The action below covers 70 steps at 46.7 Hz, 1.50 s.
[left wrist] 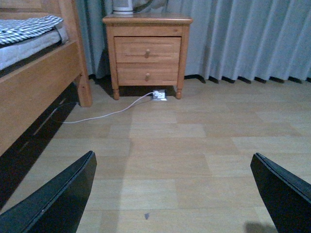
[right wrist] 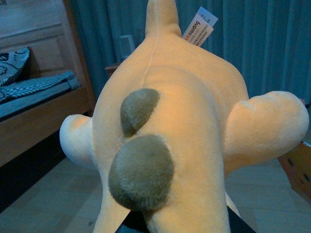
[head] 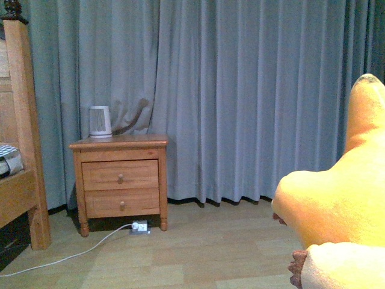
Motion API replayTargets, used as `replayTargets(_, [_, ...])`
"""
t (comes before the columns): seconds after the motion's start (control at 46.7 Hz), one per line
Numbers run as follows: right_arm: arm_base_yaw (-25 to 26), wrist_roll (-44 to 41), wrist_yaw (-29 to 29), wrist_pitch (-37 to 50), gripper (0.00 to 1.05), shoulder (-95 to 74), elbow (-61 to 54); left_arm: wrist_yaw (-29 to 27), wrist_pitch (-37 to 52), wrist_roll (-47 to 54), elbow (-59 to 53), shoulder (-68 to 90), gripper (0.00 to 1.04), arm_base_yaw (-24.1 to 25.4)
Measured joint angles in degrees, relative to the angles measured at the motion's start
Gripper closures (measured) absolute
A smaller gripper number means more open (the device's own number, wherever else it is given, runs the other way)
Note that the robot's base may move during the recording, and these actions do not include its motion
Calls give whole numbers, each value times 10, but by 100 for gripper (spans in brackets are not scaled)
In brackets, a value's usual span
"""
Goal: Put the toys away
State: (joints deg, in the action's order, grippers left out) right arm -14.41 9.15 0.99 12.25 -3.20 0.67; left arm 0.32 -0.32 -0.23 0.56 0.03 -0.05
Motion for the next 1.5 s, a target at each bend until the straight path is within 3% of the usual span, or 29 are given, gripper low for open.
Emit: replayTargets(1.499, [-2,0,5,0,97,0,0,-3,0,0,0,0,6,0])
